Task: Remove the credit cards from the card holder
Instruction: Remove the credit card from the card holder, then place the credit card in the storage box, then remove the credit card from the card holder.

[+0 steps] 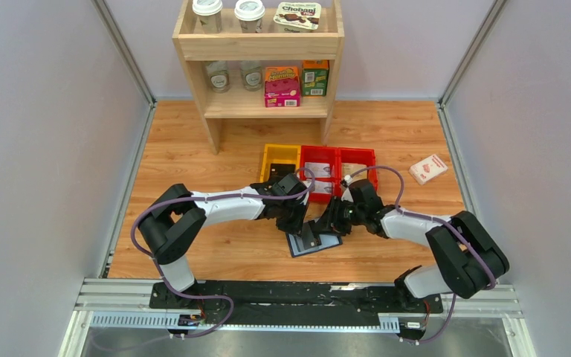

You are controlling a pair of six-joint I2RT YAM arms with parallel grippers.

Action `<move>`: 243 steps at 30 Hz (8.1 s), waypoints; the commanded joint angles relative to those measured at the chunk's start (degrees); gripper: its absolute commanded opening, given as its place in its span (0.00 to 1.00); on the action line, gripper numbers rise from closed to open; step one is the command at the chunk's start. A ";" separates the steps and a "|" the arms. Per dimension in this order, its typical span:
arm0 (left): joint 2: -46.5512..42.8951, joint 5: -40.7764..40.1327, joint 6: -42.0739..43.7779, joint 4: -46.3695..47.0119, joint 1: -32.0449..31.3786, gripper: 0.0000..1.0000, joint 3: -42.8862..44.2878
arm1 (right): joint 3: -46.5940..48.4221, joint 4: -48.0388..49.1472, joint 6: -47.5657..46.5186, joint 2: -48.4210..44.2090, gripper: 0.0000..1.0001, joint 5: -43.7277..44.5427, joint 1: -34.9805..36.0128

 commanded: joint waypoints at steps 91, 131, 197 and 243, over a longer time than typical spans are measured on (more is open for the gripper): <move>-26.80 -25.15 -50.11 65.86 -5.52 0.27 -30.53 | -13.86 32.13 21.45 -36.32 0.00 37.87 17.33; -0.61 10.80 32.49 -13.49 25.94 0.01 22.54 | -13.60 -4.69 -6.77 -55.66 0.79 47.10 17.24; -66.70 -25.59 14.75 -19.04 25.86 0.73 -11.81 | 34.47 -46.18 -29.62 10.34 0.77 40.33 35.26; -60.46 -7.75 8.43 -9.65 25.86 0.73 -16.11 | 33.96 -42.40 -31.46 15.37 0.60 33.93 32.36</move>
